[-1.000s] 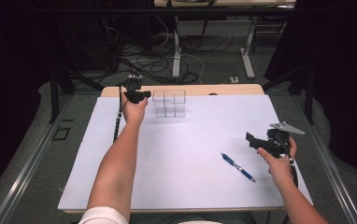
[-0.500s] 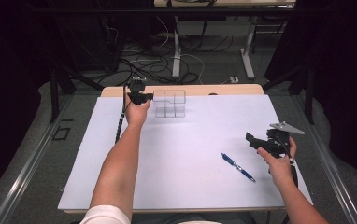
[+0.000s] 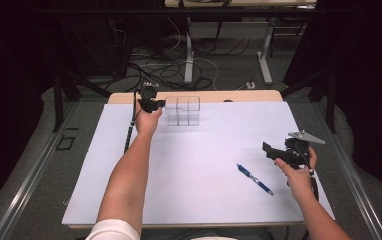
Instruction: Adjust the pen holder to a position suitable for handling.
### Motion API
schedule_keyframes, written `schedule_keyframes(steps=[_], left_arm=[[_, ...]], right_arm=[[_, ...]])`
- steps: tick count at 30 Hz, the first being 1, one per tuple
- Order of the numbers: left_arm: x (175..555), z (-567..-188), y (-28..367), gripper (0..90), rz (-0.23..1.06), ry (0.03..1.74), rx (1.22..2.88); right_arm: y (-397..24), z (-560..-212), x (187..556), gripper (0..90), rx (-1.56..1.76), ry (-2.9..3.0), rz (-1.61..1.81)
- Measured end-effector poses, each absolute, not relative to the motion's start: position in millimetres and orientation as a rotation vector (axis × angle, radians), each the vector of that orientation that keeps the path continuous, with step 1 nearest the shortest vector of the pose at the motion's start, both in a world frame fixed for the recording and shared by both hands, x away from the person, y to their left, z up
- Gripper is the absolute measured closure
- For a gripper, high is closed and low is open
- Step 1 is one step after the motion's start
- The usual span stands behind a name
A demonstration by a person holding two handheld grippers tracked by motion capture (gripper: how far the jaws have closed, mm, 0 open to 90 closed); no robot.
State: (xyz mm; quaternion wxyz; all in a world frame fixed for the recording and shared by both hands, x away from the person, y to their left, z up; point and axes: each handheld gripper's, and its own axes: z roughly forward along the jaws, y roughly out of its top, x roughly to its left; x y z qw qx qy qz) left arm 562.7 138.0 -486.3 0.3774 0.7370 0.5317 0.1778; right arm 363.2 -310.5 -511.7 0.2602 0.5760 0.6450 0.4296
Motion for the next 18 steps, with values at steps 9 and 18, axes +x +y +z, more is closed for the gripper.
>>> schedule_keyframes(steps=[9, 18], left_arm=[[561, -487, 127, 90.0, 0.442, 1.347, 1.878], [559, -488, 115, 90.0, 0.425, 1.339, 1.879]], right_arm=[[-310, -512, 364, 10.6, 1.559, 1.745, 1.167], [-309, -512, 364, 10.8, 1.559, 1.746, 1.166]])
